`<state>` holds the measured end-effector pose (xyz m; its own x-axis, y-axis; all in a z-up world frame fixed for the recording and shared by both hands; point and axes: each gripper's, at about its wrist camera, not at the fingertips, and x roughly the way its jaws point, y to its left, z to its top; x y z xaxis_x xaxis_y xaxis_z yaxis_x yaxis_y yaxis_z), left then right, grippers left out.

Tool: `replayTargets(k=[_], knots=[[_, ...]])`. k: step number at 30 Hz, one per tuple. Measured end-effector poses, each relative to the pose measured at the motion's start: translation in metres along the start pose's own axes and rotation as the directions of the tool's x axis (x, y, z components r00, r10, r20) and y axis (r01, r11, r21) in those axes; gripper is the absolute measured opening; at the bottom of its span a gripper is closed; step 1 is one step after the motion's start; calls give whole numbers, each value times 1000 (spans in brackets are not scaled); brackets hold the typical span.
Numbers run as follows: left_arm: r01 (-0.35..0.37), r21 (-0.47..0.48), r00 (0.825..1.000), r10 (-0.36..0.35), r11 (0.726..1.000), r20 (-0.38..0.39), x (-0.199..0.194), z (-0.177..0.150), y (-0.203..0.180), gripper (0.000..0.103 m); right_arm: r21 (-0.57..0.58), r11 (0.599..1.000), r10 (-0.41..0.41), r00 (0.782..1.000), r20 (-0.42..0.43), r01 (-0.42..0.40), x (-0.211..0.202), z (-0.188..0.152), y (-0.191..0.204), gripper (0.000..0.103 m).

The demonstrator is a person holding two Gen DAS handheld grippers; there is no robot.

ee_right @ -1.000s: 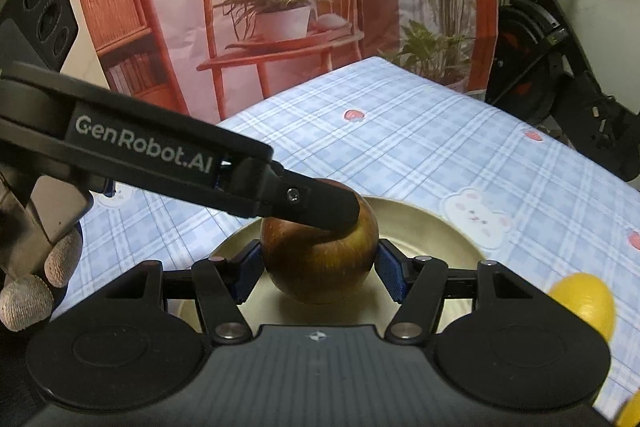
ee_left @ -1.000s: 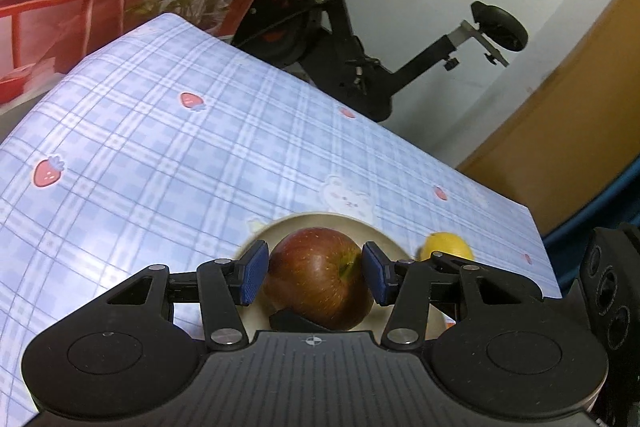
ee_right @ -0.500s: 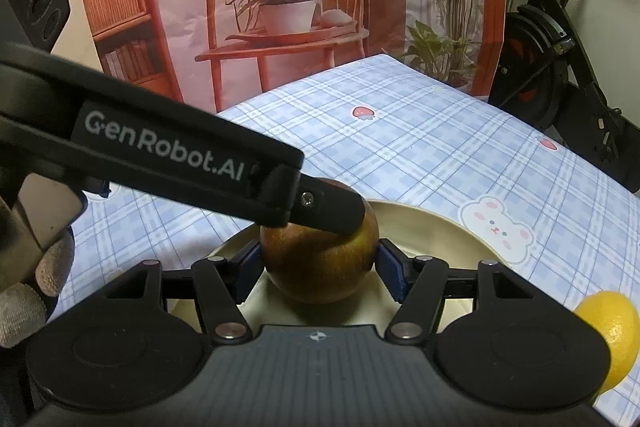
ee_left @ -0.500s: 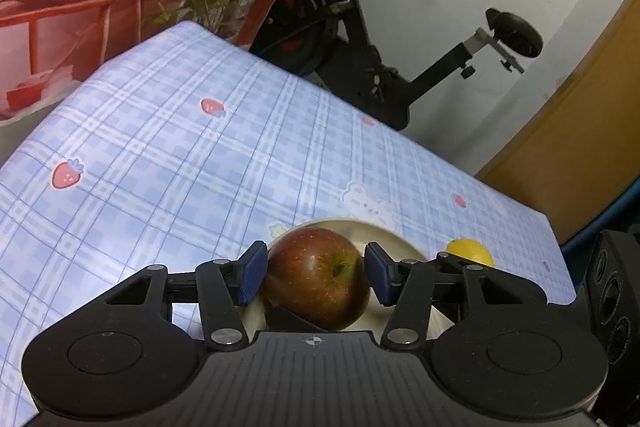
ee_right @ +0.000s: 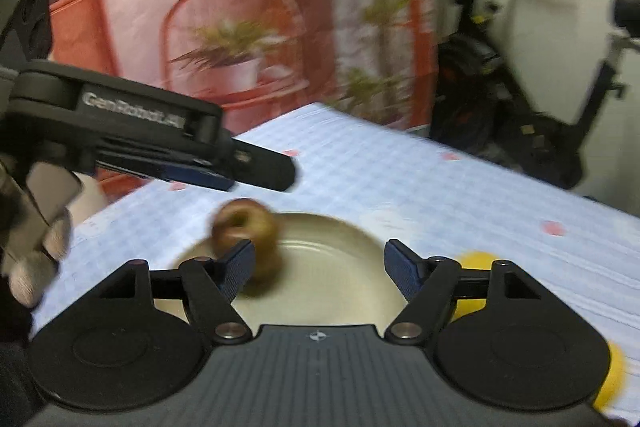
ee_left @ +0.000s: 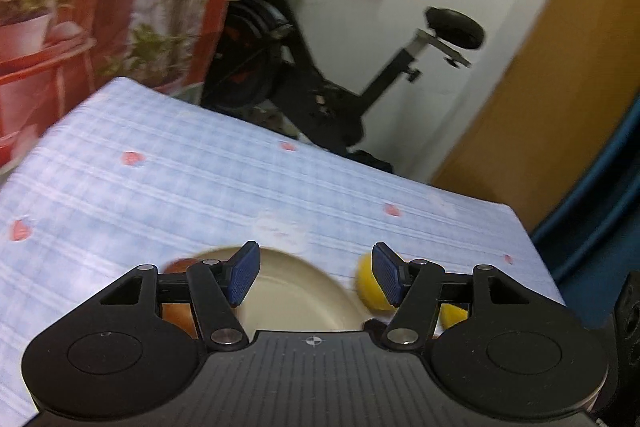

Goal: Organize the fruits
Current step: 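Open both tools to drop the red apple onto the plate, then close both tools around a yellow lemon on the cloth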

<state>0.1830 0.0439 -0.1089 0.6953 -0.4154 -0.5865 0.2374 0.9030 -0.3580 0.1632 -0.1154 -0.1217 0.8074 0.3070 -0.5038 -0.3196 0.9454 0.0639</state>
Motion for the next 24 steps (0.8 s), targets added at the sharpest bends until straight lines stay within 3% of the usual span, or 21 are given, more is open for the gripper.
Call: replayTargets(k=[6,10,15,24], knots=[[76,50,995,-72,996,-69,29,-6,-43,65,99,984,-149,989,20,147,-46,-19,-57,74],[124,50,985,-117,991,-125,55,-12,-67,64,133,971,-197,980,-26,199,-62,-30,-89,72],[173,53,965,-159,983,-210,87,-28,-94,64,143,966,-199,972,-125,216,-70,-42,-117,71],[197,-21,929,-194,980,-314,127,-40,-104,64,238,965,-57,977,-205,107,-56,-45,-146,66]])
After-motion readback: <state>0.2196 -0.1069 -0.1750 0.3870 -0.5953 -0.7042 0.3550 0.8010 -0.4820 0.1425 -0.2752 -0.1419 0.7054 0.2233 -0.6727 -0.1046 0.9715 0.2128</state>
